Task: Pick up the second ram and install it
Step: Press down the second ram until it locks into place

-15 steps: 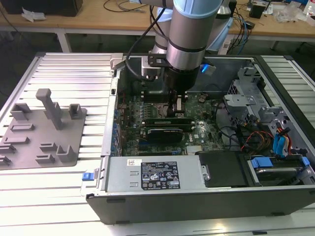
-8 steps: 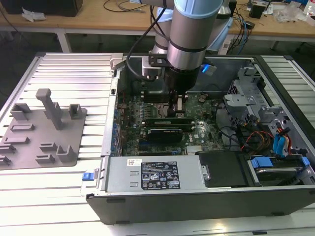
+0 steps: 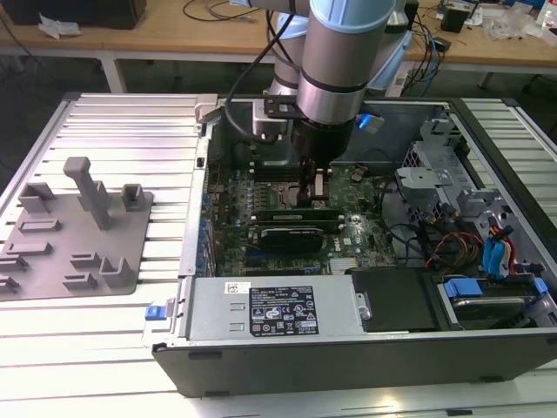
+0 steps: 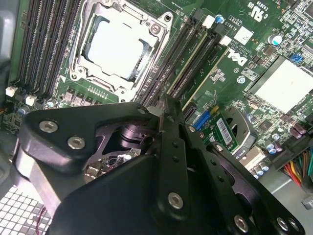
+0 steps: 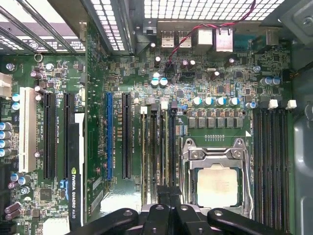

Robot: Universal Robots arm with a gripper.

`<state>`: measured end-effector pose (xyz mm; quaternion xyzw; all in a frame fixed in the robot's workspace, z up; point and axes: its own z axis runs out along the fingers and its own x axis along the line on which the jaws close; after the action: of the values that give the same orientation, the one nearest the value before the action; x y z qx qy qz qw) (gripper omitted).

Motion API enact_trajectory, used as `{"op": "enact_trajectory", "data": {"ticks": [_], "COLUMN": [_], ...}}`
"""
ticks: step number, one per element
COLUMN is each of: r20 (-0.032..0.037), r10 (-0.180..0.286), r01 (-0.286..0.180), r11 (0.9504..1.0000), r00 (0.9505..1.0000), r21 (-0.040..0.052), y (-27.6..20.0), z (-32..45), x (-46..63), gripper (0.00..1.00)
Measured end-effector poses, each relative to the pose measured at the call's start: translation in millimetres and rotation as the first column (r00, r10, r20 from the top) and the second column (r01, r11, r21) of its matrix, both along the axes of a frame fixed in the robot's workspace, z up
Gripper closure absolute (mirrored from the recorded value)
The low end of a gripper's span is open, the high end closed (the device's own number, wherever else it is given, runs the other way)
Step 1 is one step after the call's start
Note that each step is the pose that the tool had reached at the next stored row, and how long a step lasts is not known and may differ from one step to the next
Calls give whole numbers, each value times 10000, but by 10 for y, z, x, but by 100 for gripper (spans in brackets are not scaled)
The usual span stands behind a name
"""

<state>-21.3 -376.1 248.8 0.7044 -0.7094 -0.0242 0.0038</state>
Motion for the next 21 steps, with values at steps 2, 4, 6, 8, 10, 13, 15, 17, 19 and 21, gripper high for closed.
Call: {"op": "enact_trajectory", "data": {"ticks": [2, 4, 6, 8, 10, 13, 15, 17, 19, 21], "r20": [1, 1, 0, 1, 1, 1, 0, 0, 0, 0], "r10": [1, 1, 1, 1, 1, 1, 0, 1, 0, 0], "r01": [-1, -1, -1, -1, -1, -1, 0, -1, 0, 0], "r11": [10000, 10000, 10000, 10000, 10000, 10000, 10000, 10000, 10000, 10000], "r00": [10000, 10000, 10000, 10000, 10000, 10000, 10000, 10000, 10000, 10000], "r21": [0, 0, 0, 0, 0, 2, 0, 0, 0, 0], "y": [0, 0, 0, 0, 0, 0, 0, 0, 0, 0], "z": [0, 0, 0, 0, 0, -1, 0, 0, 0, 0], "x": [22, 51, 64, 125, 141, 196, 236, 276, 313, 338], "gripper": [92, 92, 92, 92, 92, 92, 92, 92, 92, 92]}}
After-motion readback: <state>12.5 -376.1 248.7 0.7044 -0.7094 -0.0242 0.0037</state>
